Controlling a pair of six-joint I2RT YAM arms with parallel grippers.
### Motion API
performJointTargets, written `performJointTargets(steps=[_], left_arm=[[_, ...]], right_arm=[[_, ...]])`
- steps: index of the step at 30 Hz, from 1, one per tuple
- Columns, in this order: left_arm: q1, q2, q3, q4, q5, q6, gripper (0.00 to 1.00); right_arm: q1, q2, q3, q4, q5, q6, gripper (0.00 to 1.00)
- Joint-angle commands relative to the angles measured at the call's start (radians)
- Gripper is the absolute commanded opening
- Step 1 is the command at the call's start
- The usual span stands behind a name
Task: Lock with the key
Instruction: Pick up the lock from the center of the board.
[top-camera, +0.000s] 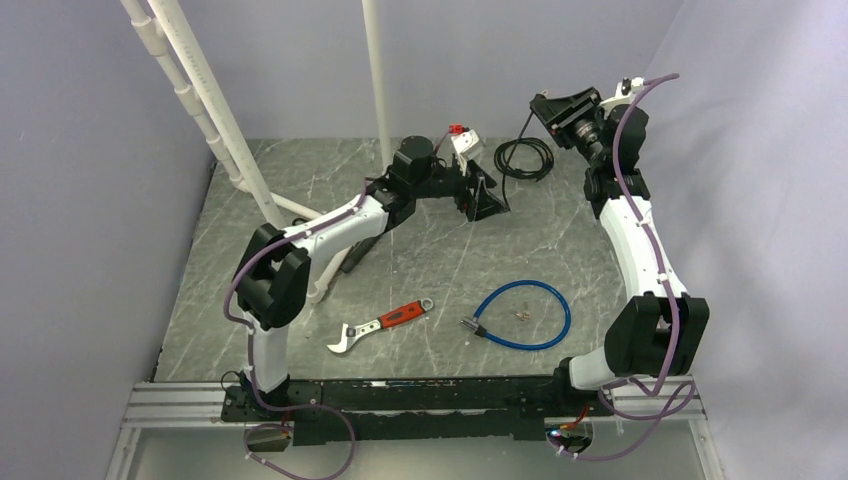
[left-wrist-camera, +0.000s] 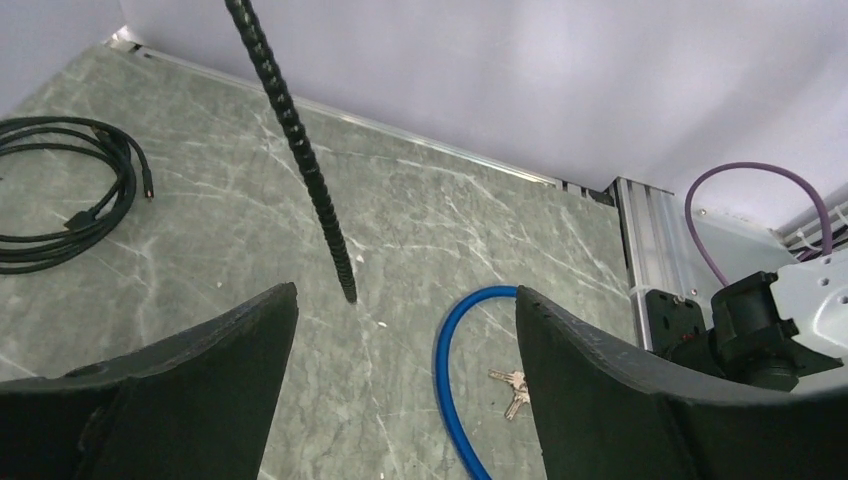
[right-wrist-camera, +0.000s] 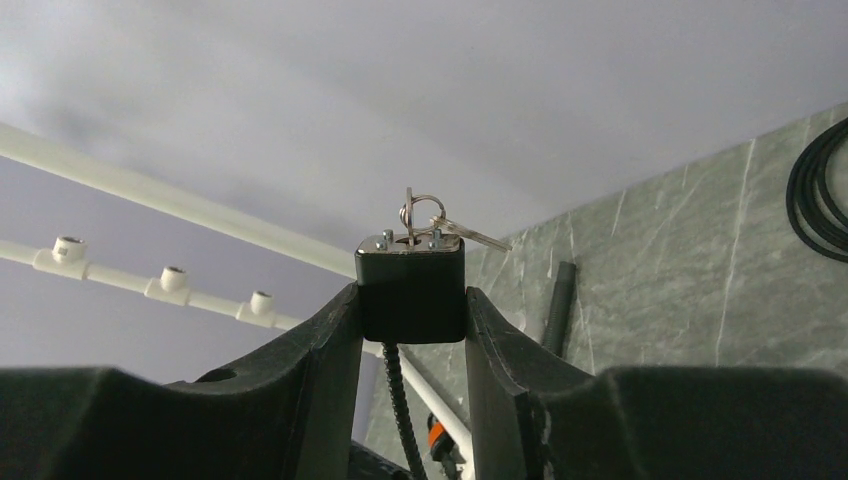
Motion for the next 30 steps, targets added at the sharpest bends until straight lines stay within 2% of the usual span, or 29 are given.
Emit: performJointTargets(steps=[1,9,18,25,28,30], left_arm=[[0.0,0.011,0.008,0.085,0.0,0.01,0.82],[0.0,0.001,-0.033,0.064,0.028,0.07,0.74],[-0.002,0.02,-0.054,0.129,0.049,0.108,0.78],[-0.007,0.036,-0.045,0.142,0.049,0.128,0.79],[-0.009,0.039,-0.037,0.128,0.027,0.124,0.76],[-0.009,0.034,-0.039,0.125,0.016,0.118,0.7]], right_arm=[[0.007,-0.042,0.015,0.033,0.003,0.027,0.0],[0.008,-0.071,-0.003,-0.026,-0.029,0.041,0.0],[0.007,-0.098,0.009,-0.109,0.008,0.115,0.0],[0.021,-0.111,-0.001,-0.221,0.048,0.233,0.0],[0.022,-0.119,-0.009,-0.256,0.066,0.267,0.0],[0.023,-0.125,-0.02,-0.261,0.07,0.283,0.0]])
